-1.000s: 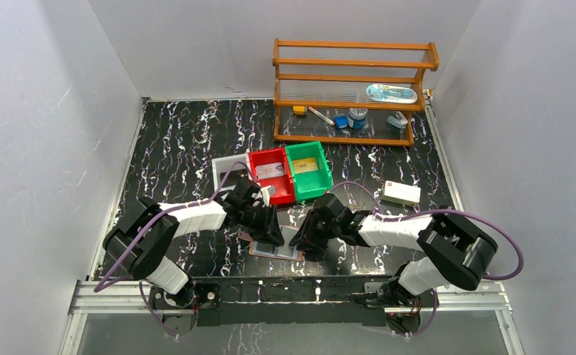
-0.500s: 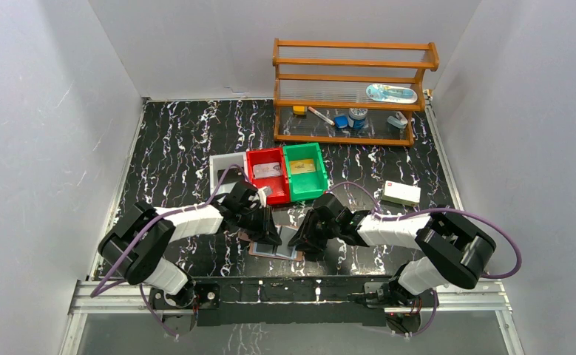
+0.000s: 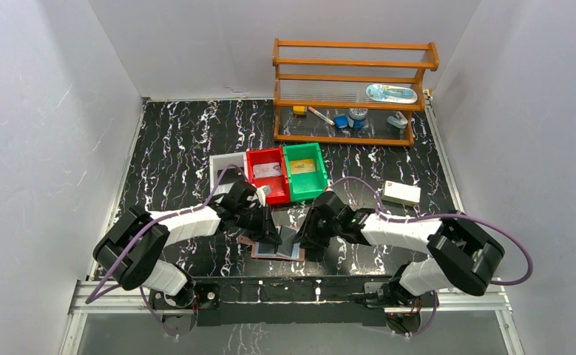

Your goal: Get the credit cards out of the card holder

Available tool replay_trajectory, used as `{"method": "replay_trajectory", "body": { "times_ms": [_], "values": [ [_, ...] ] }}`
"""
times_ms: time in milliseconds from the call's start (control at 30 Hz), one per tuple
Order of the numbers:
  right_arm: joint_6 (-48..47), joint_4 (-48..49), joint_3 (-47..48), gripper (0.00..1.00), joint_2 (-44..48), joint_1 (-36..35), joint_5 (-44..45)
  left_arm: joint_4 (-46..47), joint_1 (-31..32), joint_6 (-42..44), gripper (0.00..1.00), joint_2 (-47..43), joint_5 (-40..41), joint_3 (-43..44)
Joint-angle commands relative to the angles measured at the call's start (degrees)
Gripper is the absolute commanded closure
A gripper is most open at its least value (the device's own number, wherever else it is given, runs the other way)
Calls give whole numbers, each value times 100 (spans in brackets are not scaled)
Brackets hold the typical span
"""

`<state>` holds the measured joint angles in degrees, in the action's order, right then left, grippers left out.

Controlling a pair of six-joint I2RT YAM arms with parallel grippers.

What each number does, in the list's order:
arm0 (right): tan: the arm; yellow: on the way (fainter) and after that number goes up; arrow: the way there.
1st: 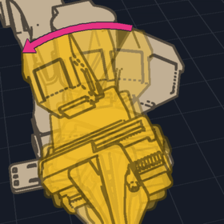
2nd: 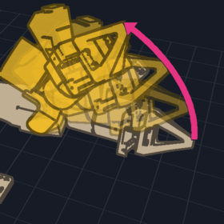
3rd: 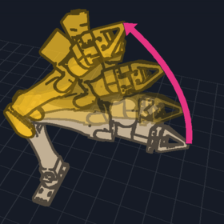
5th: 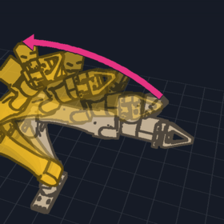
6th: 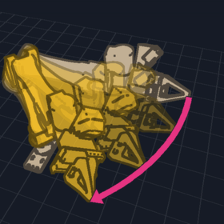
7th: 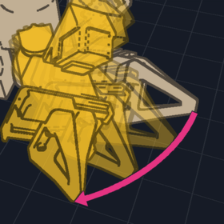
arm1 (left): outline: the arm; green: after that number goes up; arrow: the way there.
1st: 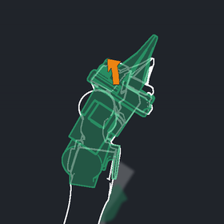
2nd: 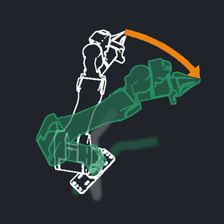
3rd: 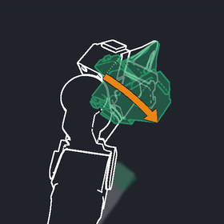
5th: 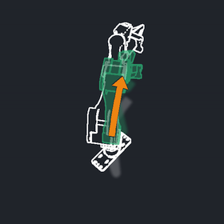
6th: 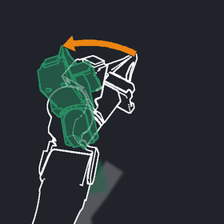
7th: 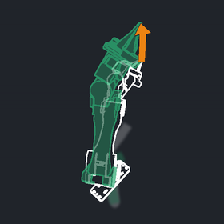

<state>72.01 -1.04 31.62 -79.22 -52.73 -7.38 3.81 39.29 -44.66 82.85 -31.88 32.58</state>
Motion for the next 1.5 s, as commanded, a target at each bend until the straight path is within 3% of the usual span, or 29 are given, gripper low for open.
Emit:
{"method": "replay_trajectory", "body": {
  "times_ms": [0,300,433,633,933,1167,1467],
  "values": [
    [-283,5,276,57,440,-11,198,-91,44,-128,94,-204,-65,-40],
    [-238,883,283,55,-280,-44,-500,-74,59,-153,89,-88,-62,-28],
    [-90,407,262,56,-650,-43,-408,-82,70,-107,87,-25,-143,-25],
    [100,166,26,56,-491,-52,-159,-11,70,-54,86,140,-319,-22],
    [111,-96,64,57,-517,-50,-9,-41,69,-23,93,39,-300,-14],
    [138,-101,29,57,-489,-53,-1,46,68,71,82,-70,-535,-31],
    [147,-151,31,57,-479,-51,21,101,70,85,92,-168,-622,-75]
  ]
}}
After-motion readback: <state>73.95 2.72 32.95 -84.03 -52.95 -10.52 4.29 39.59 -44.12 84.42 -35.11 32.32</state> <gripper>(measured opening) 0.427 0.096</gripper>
